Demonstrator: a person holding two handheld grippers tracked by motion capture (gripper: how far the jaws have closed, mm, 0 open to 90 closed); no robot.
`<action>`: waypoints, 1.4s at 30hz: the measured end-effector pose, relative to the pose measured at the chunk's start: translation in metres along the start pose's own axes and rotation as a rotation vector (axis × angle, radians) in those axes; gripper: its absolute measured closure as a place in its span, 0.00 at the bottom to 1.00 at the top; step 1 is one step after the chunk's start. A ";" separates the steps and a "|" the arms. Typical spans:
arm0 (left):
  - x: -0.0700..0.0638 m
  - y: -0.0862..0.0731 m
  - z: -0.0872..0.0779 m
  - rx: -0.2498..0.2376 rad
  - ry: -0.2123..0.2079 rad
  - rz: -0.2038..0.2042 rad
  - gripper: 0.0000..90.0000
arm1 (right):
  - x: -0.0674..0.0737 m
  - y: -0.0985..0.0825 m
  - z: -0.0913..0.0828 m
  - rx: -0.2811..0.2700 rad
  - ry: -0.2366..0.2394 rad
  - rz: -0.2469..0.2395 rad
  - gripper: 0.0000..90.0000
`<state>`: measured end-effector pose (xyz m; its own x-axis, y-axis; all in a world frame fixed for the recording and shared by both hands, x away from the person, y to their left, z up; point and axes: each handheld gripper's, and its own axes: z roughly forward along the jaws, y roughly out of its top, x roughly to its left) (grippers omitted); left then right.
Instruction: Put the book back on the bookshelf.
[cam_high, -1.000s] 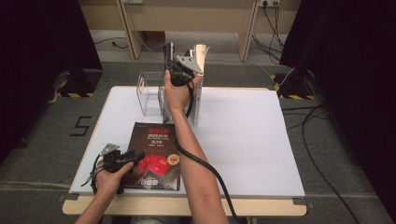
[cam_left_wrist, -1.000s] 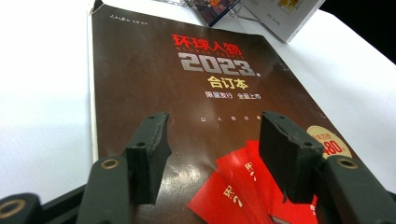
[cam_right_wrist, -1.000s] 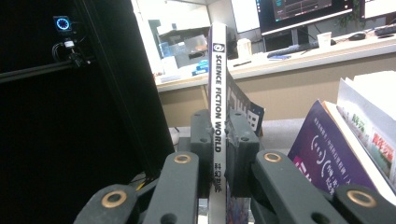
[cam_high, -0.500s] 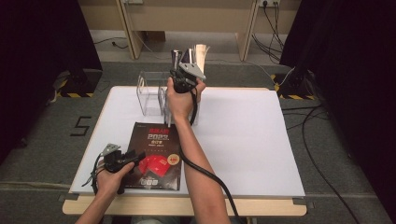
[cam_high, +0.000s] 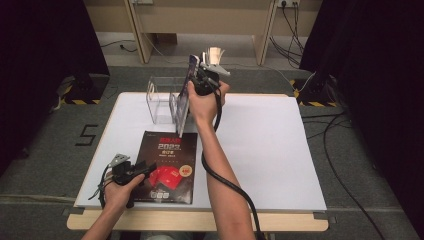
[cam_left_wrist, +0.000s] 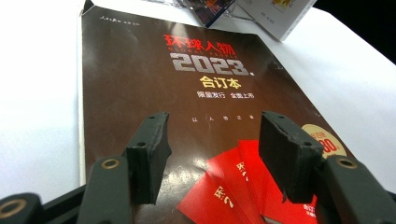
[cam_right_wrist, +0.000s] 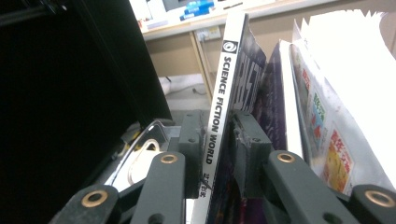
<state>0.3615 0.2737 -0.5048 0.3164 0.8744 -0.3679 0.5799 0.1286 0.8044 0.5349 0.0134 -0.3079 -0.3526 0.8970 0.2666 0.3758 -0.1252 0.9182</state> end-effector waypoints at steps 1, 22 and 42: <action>0.000 0.000 0.000 0.000 0.000 0.001 0.47 | 0.000 0.002 0.001 0.006 -0.004 0.000 0.84; -0.002 0.000 0.001 0.000 -0.008 0.004 0.47 | 0.009 0.019 0.004 0.030 -0.063 -0.019 0.84; -0.003 0.000 0.002 0.002 -0.011 0.010 0.47 | 0.007 0.043 0.011 0.198 -0.106 0.056 0.91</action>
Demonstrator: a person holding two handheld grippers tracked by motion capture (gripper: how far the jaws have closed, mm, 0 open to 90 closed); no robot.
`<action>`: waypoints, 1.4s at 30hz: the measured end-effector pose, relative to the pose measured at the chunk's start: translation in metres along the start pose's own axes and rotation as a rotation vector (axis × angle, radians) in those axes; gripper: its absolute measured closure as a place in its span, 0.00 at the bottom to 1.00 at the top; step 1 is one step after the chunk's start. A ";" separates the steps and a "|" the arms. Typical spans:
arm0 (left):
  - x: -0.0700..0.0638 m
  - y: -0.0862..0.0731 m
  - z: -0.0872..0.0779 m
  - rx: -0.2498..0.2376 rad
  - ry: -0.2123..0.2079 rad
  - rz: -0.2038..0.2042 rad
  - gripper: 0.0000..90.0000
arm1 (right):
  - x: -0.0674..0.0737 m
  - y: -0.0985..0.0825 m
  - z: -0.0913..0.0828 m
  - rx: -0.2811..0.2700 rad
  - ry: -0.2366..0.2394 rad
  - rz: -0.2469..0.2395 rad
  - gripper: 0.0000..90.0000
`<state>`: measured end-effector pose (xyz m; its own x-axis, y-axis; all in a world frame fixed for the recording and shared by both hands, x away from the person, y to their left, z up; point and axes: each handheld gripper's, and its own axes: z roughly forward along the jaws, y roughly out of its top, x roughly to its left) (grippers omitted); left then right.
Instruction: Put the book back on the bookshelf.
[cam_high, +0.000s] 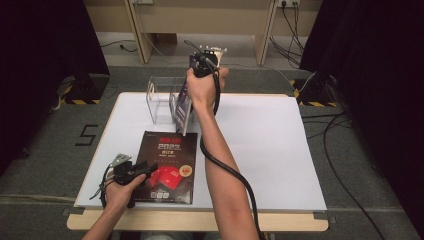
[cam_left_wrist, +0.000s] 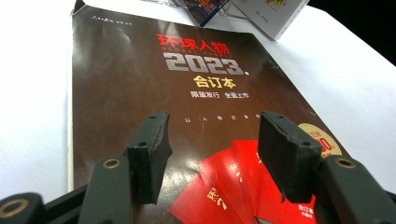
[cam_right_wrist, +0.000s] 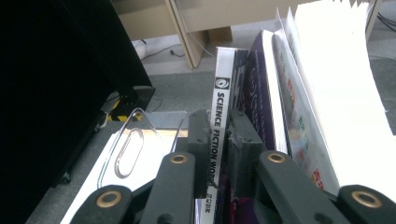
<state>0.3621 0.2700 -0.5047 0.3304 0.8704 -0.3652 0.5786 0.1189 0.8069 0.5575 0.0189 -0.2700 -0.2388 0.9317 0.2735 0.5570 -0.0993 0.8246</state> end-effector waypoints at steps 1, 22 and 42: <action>0.000 0.000 0.000 0.000 0.000 0.001 0.47 | 0.000 0.000 -0.001 0.011 0.001 0.002 0.91; -0.001 0.000 0.000 0.000 -0.003 0.007 0.48 | 0.014 -0.014 -0.003 -0.131 0.080 -0.021 0.93; 0.000 0.000 -0.001 -0.008 -0.011 0.000 0.48 | 0.027 -0.009 0.009 -0.359 0.087 -0.020 0.93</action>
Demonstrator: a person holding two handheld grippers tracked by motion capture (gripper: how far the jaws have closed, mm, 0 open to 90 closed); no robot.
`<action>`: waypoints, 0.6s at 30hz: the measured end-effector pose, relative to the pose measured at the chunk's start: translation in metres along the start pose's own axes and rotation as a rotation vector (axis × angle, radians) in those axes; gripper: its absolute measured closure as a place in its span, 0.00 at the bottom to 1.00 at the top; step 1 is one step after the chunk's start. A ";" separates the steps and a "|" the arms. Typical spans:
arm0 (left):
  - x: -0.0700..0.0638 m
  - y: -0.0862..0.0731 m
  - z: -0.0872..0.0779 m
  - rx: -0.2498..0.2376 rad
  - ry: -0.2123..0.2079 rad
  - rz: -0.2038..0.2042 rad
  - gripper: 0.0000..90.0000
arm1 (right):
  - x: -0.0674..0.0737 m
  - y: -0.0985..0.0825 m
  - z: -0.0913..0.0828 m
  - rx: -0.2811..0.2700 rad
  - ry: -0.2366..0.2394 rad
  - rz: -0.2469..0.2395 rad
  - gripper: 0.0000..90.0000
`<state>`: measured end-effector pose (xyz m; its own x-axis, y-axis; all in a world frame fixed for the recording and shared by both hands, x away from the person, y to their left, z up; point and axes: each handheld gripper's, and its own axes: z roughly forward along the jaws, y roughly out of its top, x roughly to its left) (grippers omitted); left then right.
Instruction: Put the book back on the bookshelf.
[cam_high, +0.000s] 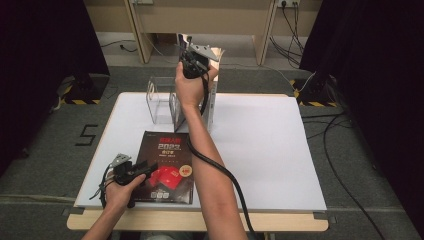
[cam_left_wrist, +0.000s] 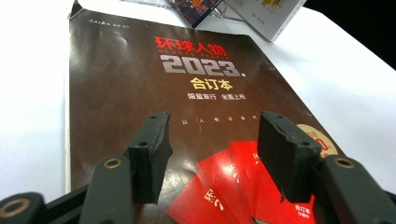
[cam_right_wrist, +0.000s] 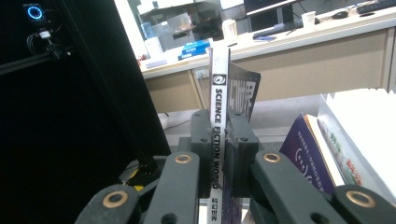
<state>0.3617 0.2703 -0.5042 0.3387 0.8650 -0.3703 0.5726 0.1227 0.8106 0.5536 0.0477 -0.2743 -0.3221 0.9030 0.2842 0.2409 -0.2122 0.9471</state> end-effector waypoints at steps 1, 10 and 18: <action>0.000 0.000 0.000 0.003 0.000 0.001 0.48 | 0.000 -0.002 0.001 -0.008 -0.001 -0.003 0.93; 0.000 0.000 0.000 0.000 -0.005 0.002 0.48 | 0.004 0.004 0.006 -0.011 0.011 -0.005 0.93; -0.001 0.000 0.001 0.003 -0.006 0.006 0.48 | 0.000 -0.021 0.004 -0.020 -0.005 -0.016 0.93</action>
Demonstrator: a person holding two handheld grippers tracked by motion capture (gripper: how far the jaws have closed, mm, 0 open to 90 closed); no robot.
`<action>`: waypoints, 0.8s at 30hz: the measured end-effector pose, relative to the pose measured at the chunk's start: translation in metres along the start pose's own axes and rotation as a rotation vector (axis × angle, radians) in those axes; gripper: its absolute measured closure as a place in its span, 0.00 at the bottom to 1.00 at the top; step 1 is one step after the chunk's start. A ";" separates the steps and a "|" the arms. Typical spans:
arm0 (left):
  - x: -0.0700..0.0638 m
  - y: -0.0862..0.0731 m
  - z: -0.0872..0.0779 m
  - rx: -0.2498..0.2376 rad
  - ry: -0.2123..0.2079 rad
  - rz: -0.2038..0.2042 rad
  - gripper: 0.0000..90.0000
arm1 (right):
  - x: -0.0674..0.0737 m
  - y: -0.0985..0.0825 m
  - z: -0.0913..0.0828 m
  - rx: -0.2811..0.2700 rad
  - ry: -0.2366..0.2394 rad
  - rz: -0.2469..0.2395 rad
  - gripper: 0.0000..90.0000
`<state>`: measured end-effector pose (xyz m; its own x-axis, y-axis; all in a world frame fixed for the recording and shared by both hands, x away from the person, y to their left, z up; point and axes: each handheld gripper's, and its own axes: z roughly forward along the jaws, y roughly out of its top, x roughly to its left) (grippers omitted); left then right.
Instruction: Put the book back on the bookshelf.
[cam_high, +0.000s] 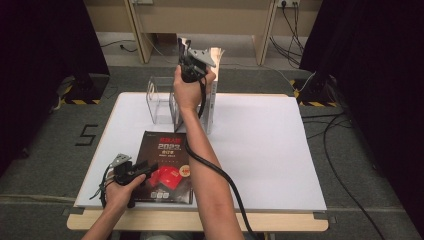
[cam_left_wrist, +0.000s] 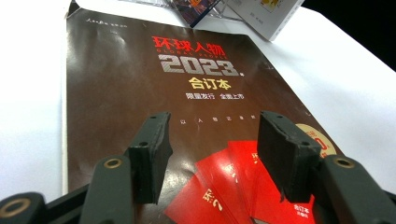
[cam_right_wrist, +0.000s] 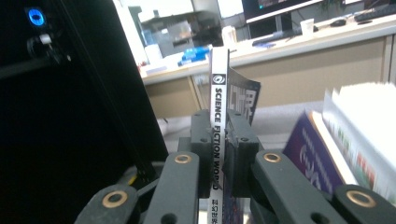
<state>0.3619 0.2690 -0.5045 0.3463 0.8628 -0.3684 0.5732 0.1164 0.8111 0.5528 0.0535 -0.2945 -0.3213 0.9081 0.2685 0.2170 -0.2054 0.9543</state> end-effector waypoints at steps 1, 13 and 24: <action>0.000 0.000 0.000 -0.001 -0.001 0.000 0.48 | -0.001 -0.005 0.000 0.001 -0.004 0.004 0.93; -0.001 0.000 0.000 -0.002 -0.001 0.001 0.48 | -0.005 -0.023 -0.013 0.072 -0.020 -0.043 0.85; -0.003 -0.001 0.001 0.002 -0.002 0.009 0.48 | -0.021 0.014 -0.018 0.253 0.009 0.056 0.83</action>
<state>0.3611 0.2659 -0.5043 0.3530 0.8628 -0.3619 0.5714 0.1075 0.8136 0.5462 0.0250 -0.2846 -0.3105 0.8942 0.3226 0.4582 -0.1566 0.8749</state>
